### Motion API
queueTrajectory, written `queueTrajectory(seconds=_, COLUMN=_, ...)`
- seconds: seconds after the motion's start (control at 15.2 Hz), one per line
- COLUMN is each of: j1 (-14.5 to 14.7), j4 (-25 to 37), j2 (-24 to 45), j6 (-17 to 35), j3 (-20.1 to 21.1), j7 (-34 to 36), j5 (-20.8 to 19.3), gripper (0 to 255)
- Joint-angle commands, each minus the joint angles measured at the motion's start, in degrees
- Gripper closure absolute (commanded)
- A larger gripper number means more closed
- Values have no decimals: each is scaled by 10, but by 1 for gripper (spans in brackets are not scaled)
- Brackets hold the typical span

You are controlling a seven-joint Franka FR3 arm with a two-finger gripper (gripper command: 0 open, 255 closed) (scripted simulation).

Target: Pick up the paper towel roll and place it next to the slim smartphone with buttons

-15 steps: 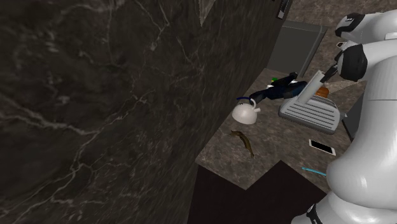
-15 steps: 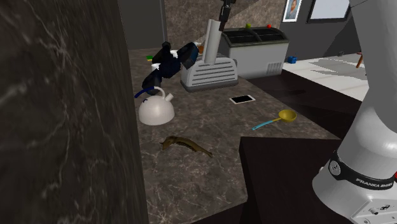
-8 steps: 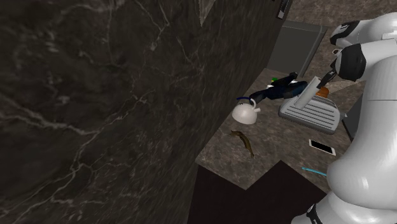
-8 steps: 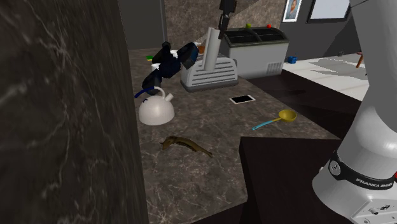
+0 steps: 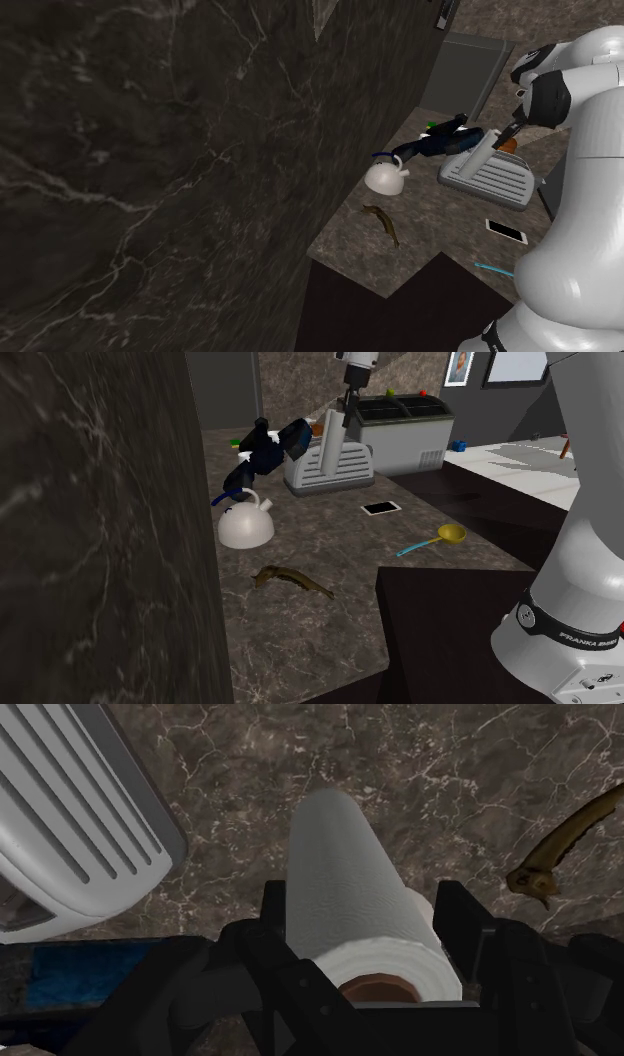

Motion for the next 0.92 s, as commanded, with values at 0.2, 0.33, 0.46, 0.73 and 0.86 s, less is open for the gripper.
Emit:
queueTrajectory(seconds=0.2, j1=6, j4=-33, j2=5, j6=34, j3=4, j7=-12, j5=8, gripper=255)
queueTrajectory(seconds=0.33, j1=6, j4=-43, j2=9, j6=46, j3=6, j7=-17, j5=12, gripper=255)
queueTrajectory(seconds=0.46, j1=7, j4=-52, j2=13, j6=58, j3=9, j7=-22, j5=16, gripper=255)
queueTrajectory(seconds=0.73, j1=6, j4=-68, j2=23, j6=81, j3=14, j7=-32, j5=26, gripper=255)
queueTrajectory(seconds=0.86, j1=5, j4=-75, j2=28, j6=92, j3=17, j7=-37, j5=31, gripper=255)
